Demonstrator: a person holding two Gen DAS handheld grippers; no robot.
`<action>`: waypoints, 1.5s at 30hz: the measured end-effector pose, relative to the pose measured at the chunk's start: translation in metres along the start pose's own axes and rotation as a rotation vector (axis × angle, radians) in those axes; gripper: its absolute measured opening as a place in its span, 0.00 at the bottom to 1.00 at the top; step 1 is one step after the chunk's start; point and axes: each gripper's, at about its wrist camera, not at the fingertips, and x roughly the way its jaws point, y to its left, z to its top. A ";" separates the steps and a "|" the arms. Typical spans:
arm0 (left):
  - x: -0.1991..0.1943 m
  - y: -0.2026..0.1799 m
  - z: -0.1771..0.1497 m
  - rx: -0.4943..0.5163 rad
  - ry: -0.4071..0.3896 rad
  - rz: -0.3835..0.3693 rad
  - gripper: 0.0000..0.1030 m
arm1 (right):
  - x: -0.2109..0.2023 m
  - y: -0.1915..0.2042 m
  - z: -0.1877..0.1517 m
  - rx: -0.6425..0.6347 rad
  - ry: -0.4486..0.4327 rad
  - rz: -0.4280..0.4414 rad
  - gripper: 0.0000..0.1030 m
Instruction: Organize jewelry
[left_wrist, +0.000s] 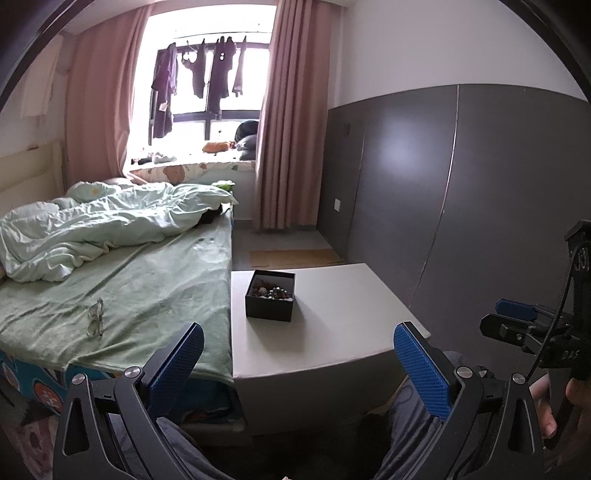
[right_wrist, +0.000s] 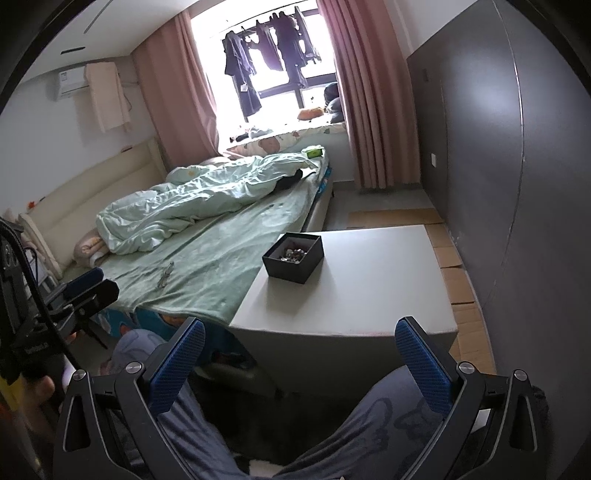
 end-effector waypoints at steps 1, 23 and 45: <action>0.000 0.000 0.000 -0.003 0.000 -0.001 1.00 | -0.001 -0.001 0.000 0.002 -0.001 0.001 1.00; 0.000 -0.005 0.003 0.011 -0.007 -0.027 1.00 | -0.006 -0.002 0.001 0.016 -0.004 -0.050 1.00; 0.008 -0.024 0.010 0.033 0.037 -0.026 1.00 | -0.019 -0.022 0.000 0.064 -0.039 -0.064 1.00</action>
